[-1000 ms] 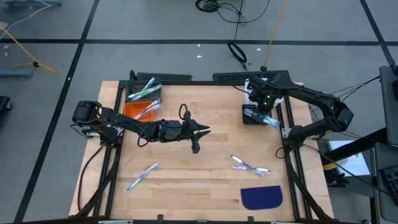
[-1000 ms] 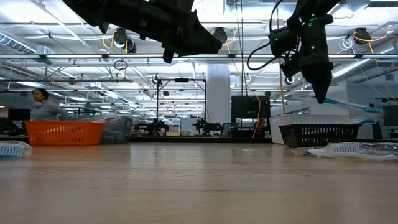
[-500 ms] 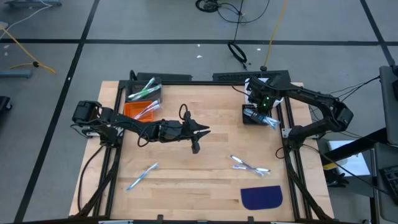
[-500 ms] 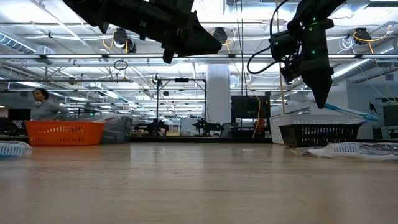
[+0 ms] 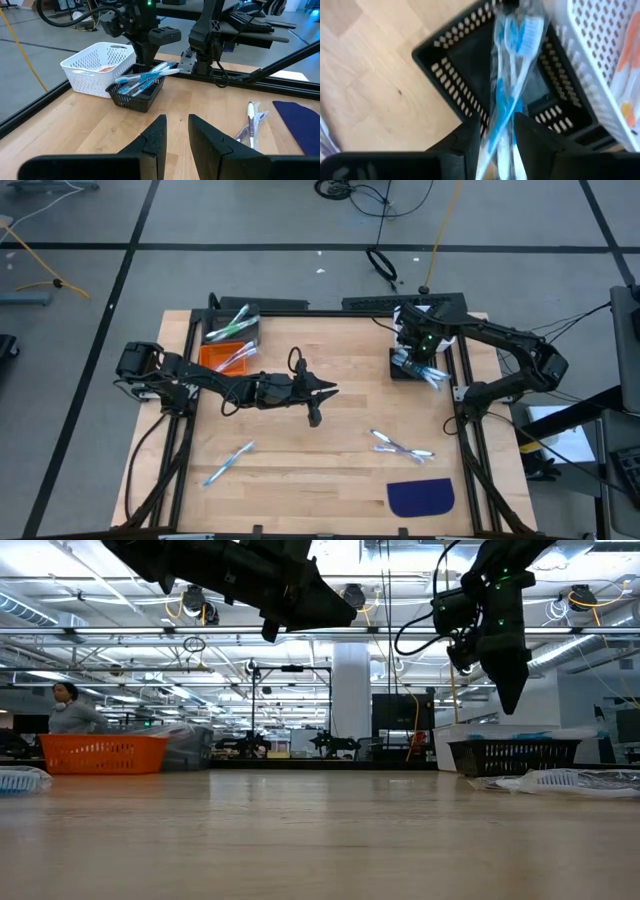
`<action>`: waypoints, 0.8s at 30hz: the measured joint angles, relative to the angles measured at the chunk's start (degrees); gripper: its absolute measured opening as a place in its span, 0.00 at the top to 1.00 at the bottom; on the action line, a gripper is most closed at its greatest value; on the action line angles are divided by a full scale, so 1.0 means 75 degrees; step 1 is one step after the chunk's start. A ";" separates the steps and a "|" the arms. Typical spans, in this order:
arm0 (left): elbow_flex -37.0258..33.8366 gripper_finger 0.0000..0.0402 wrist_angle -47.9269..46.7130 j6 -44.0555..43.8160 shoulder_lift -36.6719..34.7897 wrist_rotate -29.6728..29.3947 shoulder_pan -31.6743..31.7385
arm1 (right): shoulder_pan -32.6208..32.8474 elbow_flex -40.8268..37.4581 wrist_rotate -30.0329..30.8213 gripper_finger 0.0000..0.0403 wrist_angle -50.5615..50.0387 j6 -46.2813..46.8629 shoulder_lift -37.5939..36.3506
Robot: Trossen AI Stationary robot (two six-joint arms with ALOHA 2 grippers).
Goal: Pick & Place Toothbrushes
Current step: Put the purple toothbrush in the orange bin
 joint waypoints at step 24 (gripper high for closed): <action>0.0003 0.80 -0.0428 -0.0004 -0.0003 0.0000 0.0000 | 0.3013 -0.0342 -0.1452 0.72 0.0830 0.1775 -0.0006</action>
